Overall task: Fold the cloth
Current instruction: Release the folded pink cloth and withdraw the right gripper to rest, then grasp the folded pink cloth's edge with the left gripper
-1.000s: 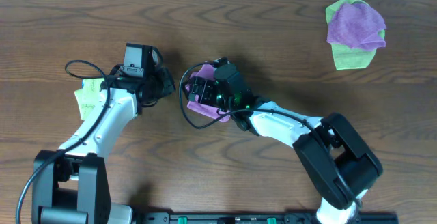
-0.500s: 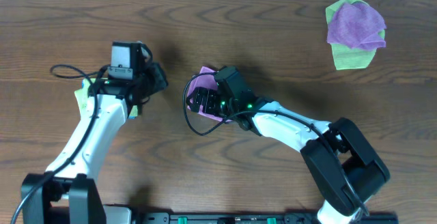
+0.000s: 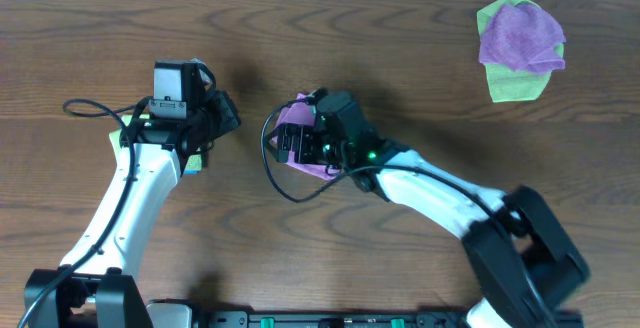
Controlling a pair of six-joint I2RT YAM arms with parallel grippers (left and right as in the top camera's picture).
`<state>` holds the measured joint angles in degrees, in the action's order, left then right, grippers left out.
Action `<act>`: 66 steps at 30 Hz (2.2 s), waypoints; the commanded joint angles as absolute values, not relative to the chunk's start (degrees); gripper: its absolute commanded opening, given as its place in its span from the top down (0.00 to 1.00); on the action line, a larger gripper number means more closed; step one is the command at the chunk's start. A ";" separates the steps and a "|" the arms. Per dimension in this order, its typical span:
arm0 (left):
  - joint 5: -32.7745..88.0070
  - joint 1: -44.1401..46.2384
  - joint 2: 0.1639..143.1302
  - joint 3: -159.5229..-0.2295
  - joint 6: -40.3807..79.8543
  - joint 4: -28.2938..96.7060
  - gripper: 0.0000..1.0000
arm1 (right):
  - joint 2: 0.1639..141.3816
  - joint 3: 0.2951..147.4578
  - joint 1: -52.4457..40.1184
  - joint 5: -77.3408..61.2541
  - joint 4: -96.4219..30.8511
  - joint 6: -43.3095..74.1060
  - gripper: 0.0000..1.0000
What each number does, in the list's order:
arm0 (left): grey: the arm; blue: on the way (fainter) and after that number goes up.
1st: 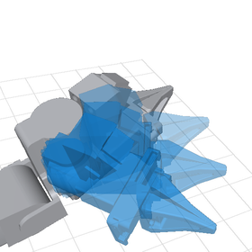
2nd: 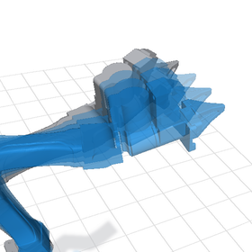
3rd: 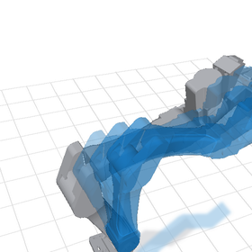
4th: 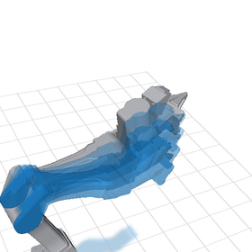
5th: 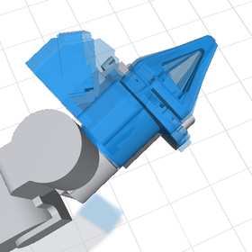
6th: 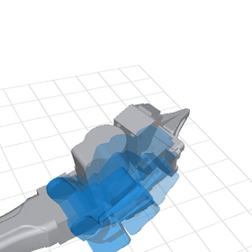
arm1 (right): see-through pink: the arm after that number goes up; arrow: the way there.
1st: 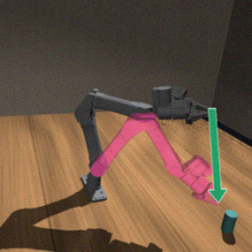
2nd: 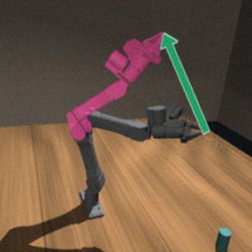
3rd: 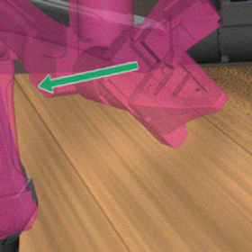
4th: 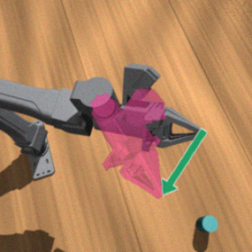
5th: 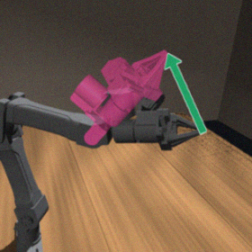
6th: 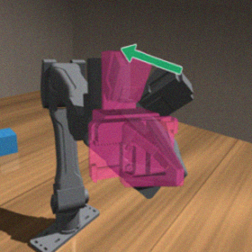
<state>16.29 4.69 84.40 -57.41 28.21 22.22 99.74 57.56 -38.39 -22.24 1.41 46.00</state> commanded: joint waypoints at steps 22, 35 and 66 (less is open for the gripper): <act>16.12 4.47 77.12 -58.67 25.23 25.61 0.25 | 52.69 58.22 -28.03 -1.04 -43.13 18.11 0.94; 20.01 4.51 73.19 -58.67 25.30 25.76 0.05 | 29.54 58.17 -28.03 11.22 -68.14 22.94 0.65; 29.08 4.60 71.72 -58.67 28.82 21.26 0.05 | 10.76 56.40 -28.03 36.18 -71.85 38.94 0.01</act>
